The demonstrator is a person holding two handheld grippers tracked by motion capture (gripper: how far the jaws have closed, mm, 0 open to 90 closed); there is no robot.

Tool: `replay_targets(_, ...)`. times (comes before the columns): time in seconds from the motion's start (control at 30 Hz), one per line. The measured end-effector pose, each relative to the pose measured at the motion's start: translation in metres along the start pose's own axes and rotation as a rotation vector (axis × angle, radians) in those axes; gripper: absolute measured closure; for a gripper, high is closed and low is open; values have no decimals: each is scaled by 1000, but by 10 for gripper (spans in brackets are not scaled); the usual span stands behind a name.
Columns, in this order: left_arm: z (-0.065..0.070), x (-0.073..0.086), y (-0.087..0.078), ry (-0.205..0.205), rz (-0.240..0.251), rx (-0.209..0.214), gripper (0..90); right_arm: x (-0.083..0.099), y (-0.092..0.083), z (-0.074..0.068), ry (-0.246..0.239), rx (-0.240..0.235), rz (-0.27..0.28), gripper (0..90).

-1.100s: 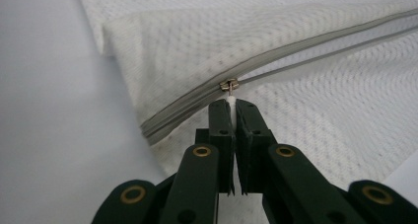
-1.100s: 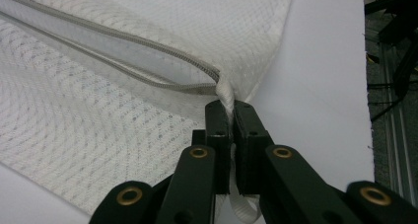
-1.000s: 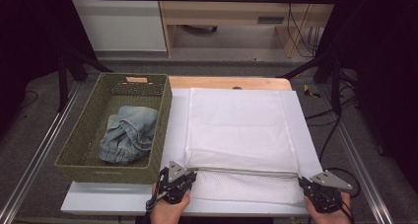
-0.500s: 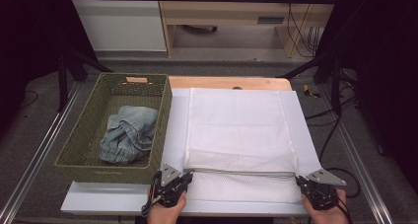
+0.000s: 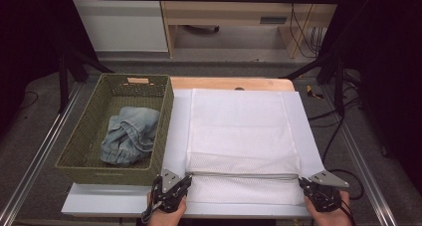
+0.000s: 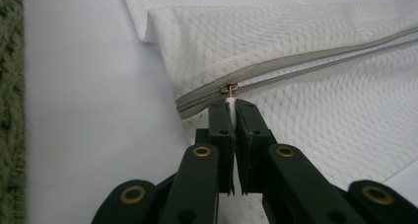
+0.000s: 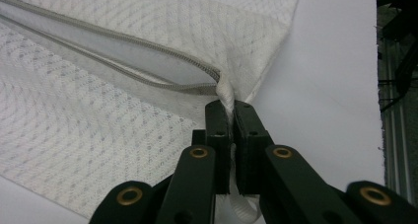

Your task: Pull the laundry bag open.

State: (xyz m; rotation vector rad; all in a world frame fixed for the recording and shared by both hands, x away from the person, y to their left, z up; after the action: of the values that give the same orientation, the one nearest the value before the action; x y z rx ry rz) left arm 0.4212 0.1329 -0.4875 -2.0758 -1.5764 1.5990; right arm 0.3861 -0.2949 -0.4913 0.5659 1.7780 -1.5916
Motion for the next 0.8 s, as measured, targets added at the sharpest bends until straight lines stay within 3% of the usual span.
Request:
replay_targets(0.1, -1, 3, -1, -3, 3, 3, 868, 0, -1, 2, 10, 0, -1, 866)
replay_targets(0.3, 3, 5, -1, -70, 2, -23, 868, 1, 1, 2, 11, -3, -8, 866)
replay_targets(0.57, 2, 7, -3, -59, 2, -25, 868, 1, 1, 2, 2, -5, -12, 867)
replay_targets(0.8, 4, 12, -5, -93, 0, -37, 868, 2, 1, 2, -2, -1, -17, 867)
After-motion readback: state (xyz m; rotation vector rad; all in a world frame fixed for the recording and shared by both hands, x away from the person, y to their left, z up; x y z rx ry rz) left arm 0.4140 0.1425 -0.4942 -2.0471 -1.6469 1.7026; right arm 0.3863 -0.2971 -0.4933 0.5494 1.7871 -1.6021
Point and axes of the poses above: each handheld gripper's, and its own axes: y roughly forward along the jaws, x roughly out of its underside, z roughly to its right, the point moved 4 cm from there along y, roughly forward along the jaws, and after that the axes turned 11 degrees about y, right-handed, at the moved point
